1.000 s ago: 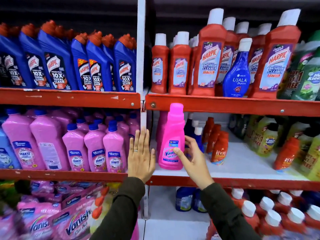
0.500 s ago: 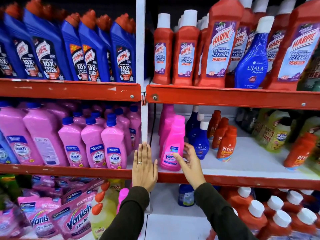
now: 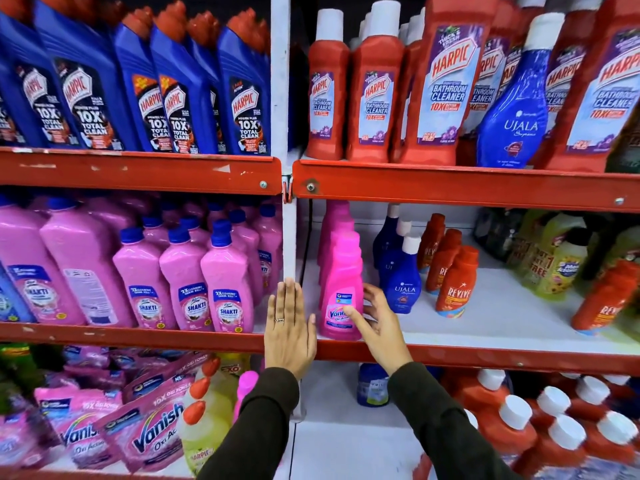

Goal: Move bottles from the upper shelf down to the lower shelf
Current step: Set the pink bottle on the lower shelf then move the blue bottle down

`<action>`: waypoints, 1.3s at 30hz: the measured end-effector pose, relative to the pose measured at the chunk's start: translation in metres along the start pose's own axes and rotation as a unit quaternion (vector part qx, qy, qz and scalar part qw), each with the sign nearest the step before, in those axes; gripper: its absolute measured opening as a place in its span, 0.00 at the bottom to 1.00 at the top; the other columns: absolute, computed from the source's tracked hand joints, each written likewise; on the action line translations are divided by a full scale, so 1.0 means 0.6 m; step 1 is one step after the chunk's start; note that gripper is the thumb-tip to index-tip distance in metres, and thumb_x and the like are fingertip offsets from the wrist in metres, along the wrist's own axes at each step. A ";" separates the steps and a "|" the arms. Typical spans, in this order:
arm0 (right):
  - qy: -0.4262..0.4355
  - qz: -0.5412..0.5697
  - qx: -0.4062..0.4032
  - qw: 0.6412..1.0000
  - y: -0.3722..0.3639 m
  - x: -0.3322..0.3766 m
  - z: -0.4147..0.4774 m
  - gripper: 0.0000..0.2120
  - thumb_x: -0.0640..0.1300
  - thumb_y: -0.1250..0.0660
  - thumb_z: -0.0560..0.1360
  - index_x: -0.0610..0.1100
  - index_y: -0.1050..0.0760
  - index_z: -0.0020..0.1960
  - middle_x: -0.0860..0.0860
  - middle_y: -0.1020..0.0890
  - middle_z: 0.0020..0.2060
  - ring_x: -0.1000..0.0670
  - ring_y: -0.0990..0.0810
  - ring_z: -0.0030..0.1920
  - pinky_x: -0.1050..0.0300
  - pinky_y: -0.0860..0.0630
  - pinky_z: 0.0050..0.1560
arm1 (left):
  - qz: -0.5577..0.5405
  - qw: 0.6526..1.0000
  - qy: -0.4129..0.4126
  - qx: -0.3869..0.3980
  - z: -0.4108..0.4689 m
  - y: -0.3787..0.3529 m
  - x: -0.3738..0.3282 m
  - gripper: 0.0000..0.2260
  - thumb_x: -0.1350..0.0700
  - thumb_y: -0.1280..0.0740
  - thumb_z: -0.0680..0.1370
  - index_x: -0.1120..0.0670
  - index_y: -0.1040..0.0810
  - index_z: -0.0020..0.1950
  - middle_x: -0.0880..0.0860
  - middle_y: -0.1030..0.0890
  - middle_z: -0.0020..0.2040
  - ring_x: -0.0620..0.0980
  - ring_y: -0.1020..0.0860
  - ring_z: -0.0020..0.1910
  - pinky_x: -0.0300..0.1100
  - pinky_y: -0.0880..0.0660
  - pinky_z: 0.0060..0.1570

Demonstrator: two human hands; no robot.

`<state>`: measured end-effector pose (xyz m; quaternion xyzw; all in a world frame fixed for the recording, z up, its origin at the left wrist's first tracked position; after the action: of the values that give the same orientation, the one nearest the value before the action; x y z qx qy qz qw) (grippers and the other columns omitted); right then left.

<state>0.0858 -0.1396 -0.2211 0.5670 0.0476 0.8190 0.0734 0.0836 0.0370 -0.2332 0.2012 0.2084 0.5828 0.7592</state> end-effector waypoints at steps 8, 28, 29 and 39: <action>0.081 -0.197 -0.118 0.970 0.047 0.034 -0.033 0.20 0.56 0.39 0.82 0.51 0.32 0.72 0.54 0.26 0.70 0.58 0.29 0.71 0.56 0.26 0.70 | 0.009 1.000 0.015 0.020 0.001 0.023 -0.009 0.35 0.51 0.48 0.81 0.63 0.60 0.82 0.58 0.70 0.82 0.52 0.67 0.82 0.49 0.60 0.80; 0.348 -0.396 -0.295 0.797 0.222 0.311 -0.024 0.25 0.49 0.43 0.83 0.42 0.38 0.78 0.46 0.32 0.73 0.45 0.40 0.80 0.48 0.52 0.82 | -0.073 0.981 -0.099 -0.150 0.310 0.240 -0.255 0.29 0.52 0.46 0.84 0.59 0.49 0.84 0.57 0.46 0.84 0.54 0.49 0.84 0.47 0.60 0.83; 0.353 -0.394 -0.304 0.792 0.231 0.325 -0.024 0.26 0.50 0.44 0.83 0.41 0.37 0.78 0.45 0.32 0.74 0.44 0.40 0.80 0.47 0.51 0.82 | -0.073 0.980 -0.099 -0.157 0.319 0.245 -0.257 0.29 0.52 0.46 0.84 0.58 0.49 0.84 0.57 0.46 0.84 0.54 0.49 0.84 0.47 0.60 0.83; 0.291 -0.390 -0.274 0.829 0.306 0.449 0.075 0.29 0.47 0.45 0.85 0.38 0.47 0.81 0.43 0.43 0.81 0.46 0.46 0.82 0.49 0.45 0.81 | -0.035 0.982 -0.092 -0.161 0.355 0.247 -0.274 0.28 0.52 0.47 0.84 0.59 0.48 0.84 0.56 0.48 0.85 0.53 0.51 0.84 0.47 0.63 0.82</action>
<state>0.0227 -0.2736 0.0729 0.1935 0.0577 0.8287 0.5220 0.0441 -0.0999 0.0390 0.1217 0.0486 0.5606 0.8177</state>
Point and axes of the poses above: each hand's wrist, its own z-axis towards the middle knuckle, its own y-axis out of the back of the hand, x = y × z, the point moved 8 cm from there along z, towards the middle knuckle
